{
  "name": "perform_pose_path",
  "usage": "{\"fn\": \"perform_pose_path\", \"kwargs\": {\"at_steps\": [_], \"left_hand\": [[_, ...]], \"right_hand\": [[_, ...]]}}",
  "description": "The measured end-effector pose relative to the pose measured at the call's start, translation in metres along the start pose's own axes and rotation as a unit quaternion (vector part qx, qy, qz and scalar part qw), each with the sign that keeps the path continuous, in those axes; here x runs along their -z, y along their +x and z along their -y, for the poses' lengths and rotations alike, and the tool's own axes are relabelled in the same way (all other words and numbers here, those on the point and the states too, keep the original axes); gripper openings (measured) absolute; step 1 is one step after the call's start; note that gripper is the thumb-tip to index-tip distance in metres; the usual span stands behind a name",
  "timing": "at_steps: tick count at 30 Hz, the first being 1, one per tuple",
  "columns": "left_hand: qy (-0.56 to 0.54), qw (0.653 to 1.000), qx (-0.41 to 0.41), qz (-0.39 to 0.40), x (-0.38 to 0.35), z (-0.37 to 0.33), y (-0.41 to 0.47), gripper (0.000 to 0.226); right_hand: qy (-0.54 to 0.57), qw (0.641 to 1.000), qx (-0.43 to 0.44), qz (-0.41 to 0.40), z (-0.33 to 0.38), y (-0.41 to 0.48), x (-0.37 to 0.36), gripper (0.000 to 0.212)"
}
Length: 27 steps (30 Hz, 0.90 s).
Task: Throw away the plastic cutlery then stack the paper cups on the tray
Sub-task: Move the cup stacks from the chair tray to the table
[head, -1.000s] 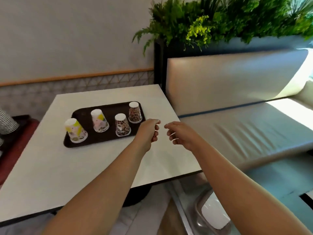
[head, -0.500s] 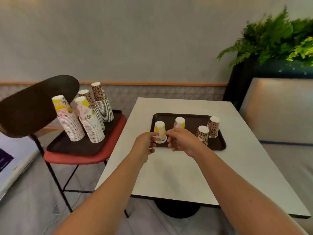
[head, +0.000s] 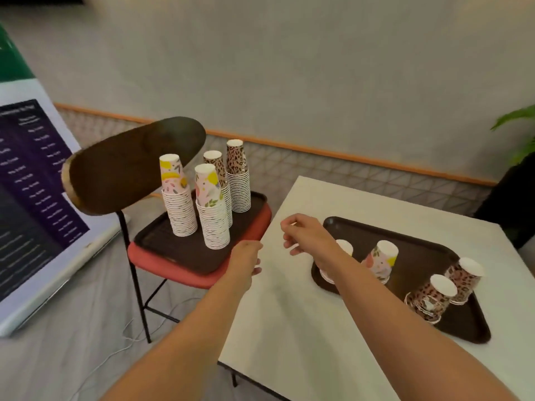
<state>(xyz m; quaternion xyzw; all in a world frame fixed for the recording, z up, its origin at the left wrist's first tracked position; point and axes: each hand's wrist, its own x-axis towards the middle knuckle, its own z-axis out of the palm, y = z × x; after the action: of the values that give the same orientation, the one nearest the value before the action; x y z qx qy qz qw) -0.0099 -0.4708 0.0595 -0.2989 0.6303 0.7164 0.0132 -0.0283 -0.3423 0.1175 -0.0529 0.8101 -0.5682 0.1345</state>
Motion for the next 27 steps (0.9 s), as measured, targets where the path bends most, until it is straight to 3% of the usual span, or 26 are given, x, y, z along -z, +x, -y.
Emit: {"fn": "perform_pose_path", "kwargs": {"at_steps": [5, 11, 21, 27], "left_hand": [[-0.004, 0.999, 0.024, -0.044, 0.022, -0.004, 0.044, 0.004], [-0.020, 0.997, 0.022, -0.071, 0.053, 0.003, 0.096, 0.028], [0.133, 0.987, 0.024, -0.088, 0.105, 0.004, 0.173, 0.073], [0.186, 0.981, 0.015, -0.059, 0.114, 0.012, 0.207, 0.093]], "right_hand": [[-0.080, 0.995, 0.058, 0.024, 0.013, 0.047, -0.030, 0.013], [-0.156, 0.978, 0.139, 0.017, 0.031, 0.095, -0.068, 0.024], [-0.256, 0.937, 0.238, 0.000, 0.068, 0.158, -0.128, 0.061], [-0.343, 0.908, 0.243, 0.003, 0.065, 0.180, -0.145, 0.055]]}}
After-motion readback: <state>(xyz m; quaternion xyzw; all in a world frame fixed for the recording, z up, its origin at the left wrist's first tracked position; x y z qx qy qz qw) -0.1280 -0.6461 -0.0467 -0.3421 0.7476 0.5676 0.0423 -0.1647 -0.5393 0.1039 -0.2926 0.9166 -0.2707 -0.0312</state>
